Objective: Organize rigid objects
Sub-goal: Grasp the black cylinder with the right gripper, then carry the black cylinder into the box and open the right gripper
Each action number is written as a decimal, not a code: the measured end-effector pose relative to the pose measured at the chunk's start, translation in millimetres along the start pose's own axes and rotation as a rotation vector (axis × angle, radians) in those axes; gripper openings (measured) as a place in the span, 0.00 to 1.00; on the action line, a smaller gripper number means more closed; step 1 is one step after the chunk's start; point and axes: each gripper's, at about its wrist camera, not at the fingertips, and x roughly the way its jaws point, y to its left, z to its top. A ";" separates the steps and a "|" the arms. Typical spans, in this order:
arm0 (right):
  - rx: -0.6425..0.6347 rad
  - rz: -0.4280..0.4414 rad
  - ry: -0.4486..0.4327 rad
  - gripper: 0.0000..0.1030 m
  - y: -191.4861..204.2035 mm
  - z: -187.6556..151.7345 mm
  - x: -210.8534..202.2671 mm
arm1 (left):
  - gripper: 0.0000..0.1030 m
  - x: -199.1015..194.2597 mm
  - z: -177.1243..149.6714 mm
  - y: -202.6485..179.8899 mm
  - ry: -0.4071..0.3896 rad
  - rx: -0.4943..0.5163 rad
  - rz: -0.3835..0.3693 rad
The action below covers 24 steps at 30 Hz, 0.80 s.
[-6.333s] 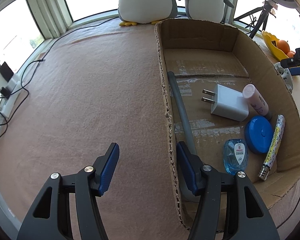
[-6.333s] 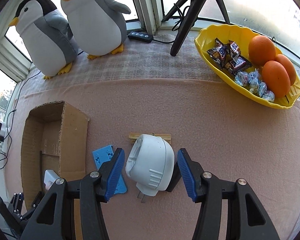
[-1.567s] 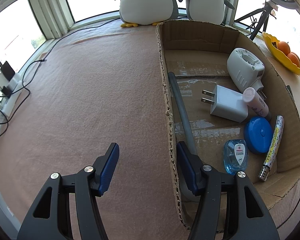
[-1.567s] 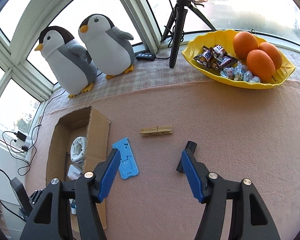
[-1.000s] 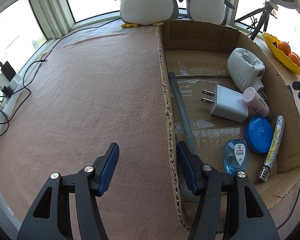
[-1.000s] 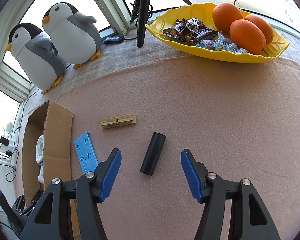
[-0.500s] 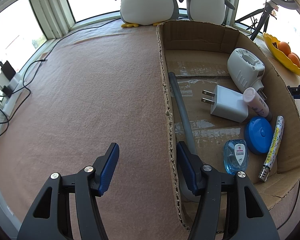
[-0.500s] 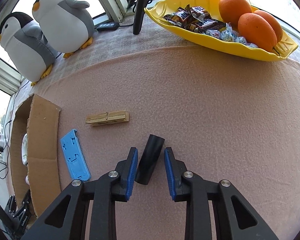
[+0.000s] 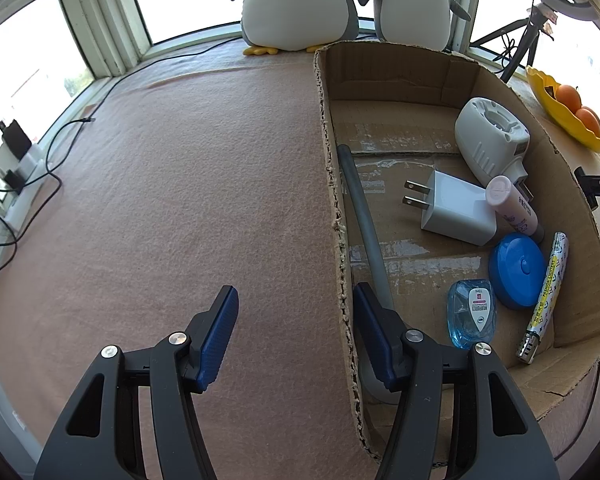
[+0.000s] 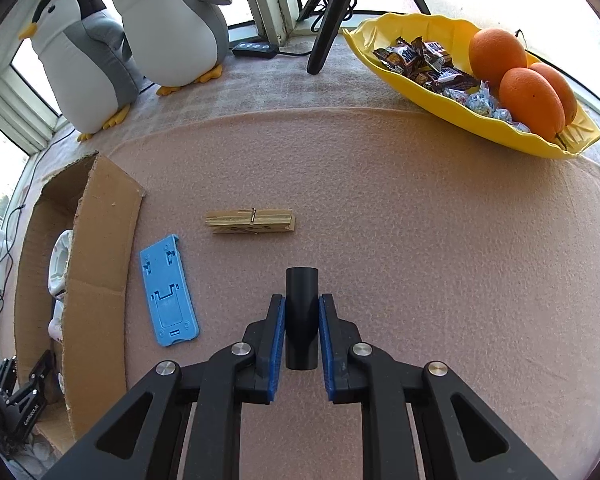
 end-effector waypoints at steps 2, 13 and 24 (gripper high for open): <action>-0.017 0.015 -0.016 0.14 7.7 -2.6 -8.9 | 0.58 0.1 0.0 -0.1 0.000 0.000 0.000; -0.111 0.145 -0.077 0.14 65.6 -12.9 -50.1 | 0.58 -0.3 -0.2 1.1 -0.001 -0.002 -0.001; -0.196 0.248 -0.062 0.14 118.0 -25.6 -57.3 | 0.58 -0.6 -0.3 1.3 -0.003 -0.008 -0.003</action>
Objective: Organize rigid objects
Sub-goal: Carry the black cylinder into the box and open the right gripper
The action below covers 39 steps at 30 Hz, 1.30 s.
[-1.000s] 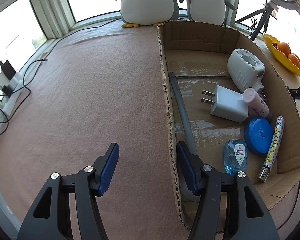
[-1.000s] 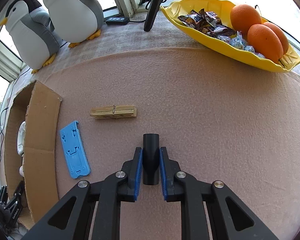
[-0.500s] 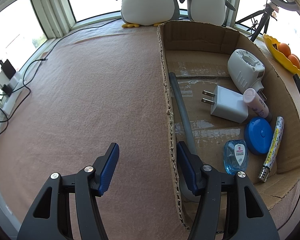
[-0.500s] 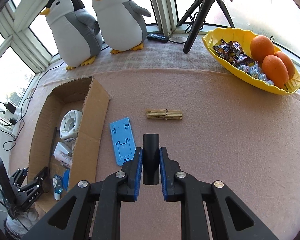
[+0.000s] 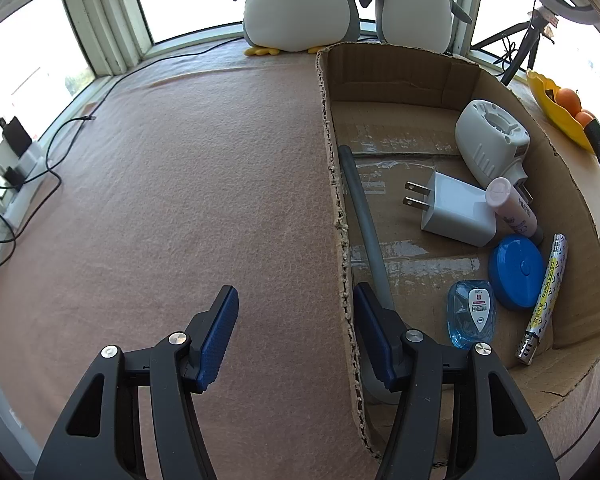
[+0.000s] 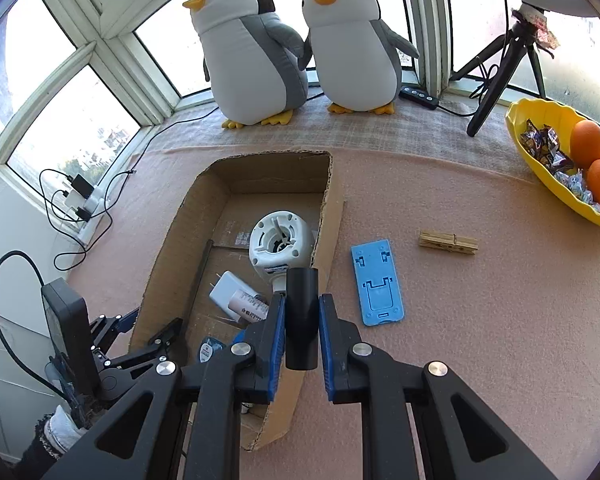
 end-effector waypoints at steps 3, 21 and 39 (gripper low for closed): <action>-0.010 0.020 0.015 0.14 11.1 -2.7 8.3 | 0.58 0.1 0.0 -0.3 0.000 -0.001 0.000; -0.073 0.063 0.077 0.14 53.4 -14.9 37.9 | 0.58 0.6 -0.4 -0.4 -0.002 -0.004 -0.001; -0.110 0.051 0.051 0.52 63.8 -14.7 35.6 | 0.58 0.9 -1.0 0.1 -0.003 -0.004 -0.002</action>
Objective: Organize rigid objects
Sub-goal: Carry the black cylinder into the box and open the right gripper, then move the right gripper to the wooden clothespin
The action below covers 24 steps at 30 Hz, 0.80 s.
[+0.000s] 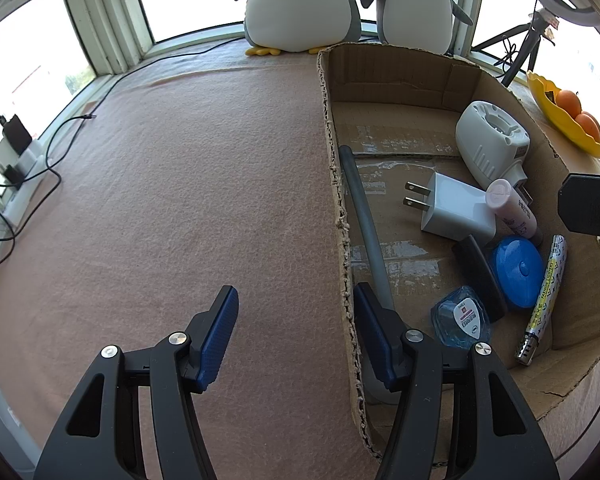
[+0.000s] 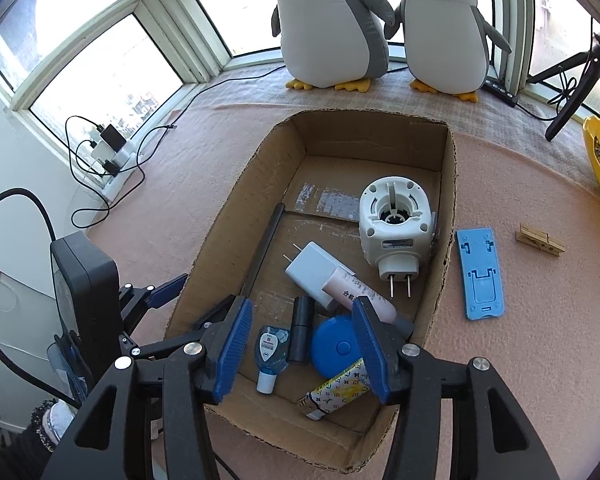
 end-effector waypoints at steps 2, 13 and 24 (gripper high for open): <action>0.001 -0.009 -0.010 0.58 -0.6 0.5 -1.4 | 0.58 -0.1 -0.1 0.0 0.000 0.000 0.000; 0.014 -0.025 -0.019 0.61 -7.9 1.1 -5.9 | 0.58 0.1 -0.1 0.2 0.000 0.000 0.000; 0.051 -0.029 -0.036 0.61 -32.5 -5.5 -20.2 | 0.58 0.2 -0.1 0.4 -0.001 0.000 0.000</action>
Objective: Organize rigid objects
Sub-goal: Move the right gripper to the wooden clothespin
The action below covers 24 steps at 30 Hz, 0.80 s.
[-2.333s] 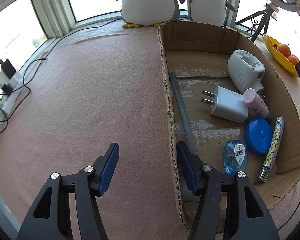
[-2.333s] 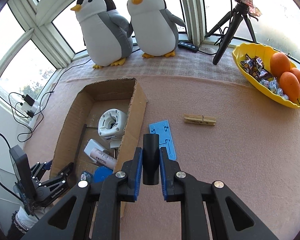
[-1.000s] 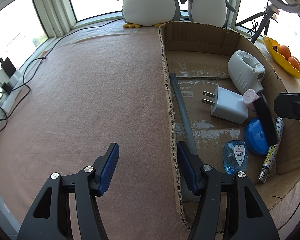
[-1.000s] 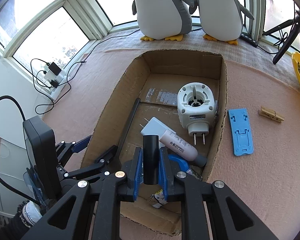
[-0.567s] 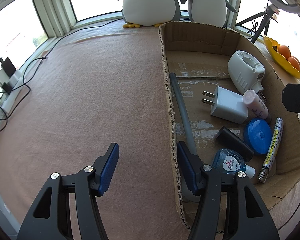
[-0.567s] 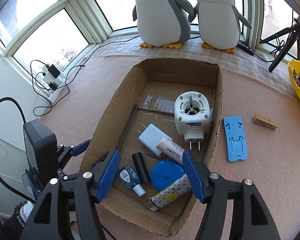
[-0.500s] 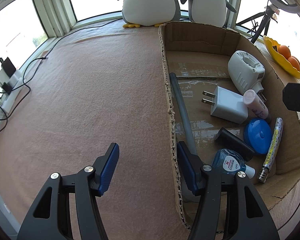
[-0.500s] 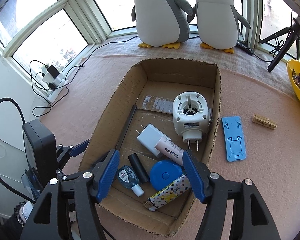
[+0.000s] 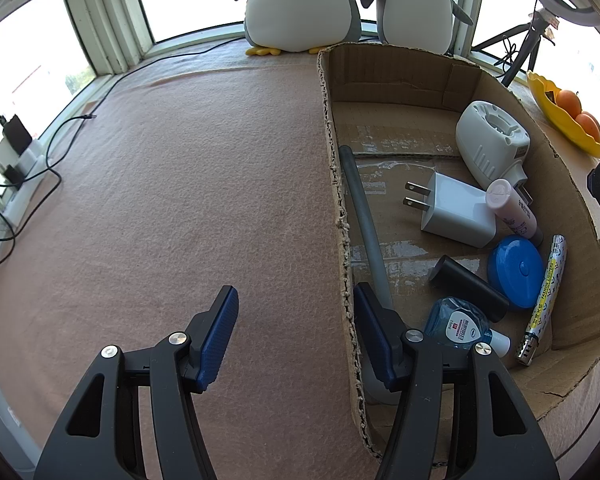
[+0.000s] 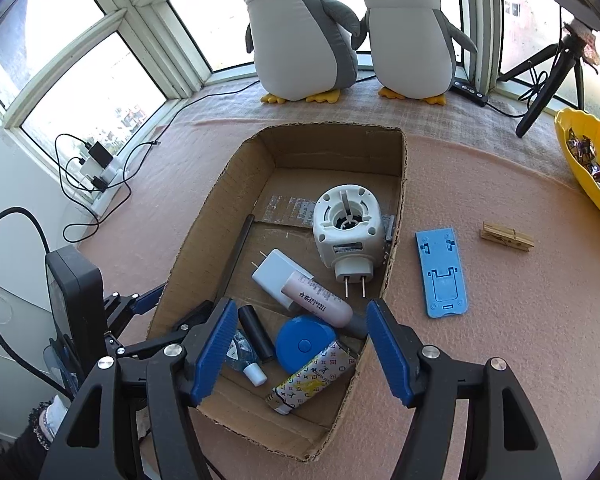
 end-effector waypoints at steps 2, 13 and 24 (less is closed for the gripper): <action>0.013 -0.006 -0.007 0.61 -9.2 -1.9 -5.1 | 0.58 -0.2 -0.3 0.0 0.000 0.000 0.000; 0.107 -0.071 -0.036 0.61 -72.4 -5.6 -23.6 | 0.58 0.3 0.0 0.5 0.000 0.002 0.002; 0.063 -0.170 -0.068 0.61 -118.0 14.4 -21.6 | 0.58 0.3 0.3 -1.0 0.002 0.004 0.008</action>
